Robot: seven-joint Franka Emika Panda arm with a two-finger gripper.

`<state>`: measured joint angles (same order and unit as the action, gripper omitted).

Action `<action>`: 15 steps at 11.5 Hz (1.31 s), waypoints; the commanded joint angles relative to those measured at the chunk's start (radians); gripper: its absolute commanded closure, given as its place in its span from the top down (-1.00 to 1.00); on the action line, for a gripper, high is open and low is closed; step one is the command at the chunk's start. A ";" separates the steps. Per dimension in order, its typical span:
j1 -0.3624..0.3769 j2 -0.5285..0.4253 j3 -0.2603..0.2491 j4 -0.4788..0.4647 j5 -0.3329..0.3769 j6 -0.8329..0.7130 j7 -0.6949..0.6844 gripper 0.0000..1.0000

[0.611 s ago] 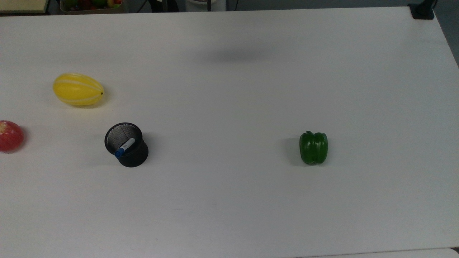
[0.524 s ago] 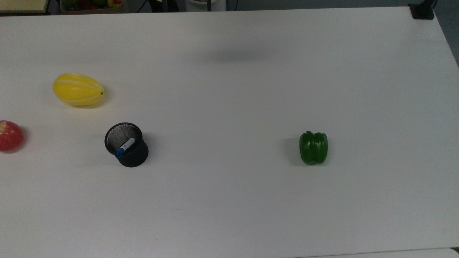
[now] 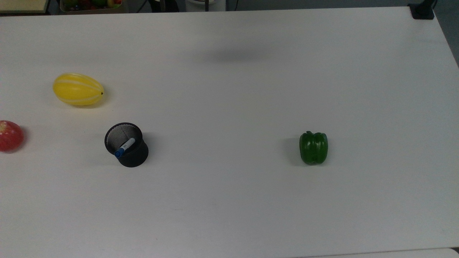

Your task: Take marker pen

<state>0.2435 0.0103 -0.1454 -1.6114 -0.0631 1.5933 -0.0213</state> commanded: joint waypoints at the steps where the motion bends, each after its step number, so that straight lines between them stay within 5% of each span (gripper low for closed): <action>1: 0.002 -0.012 -0.008 -0.013 0.000 -0.006 -0.017 1.00; 15: -0.098 0.065 -0.011 0.002 -0.006 0.120 -0.124 1.00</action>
<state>0.1748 0.0328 -0.1471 -1.6115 -0.0633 1.6255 -0.1111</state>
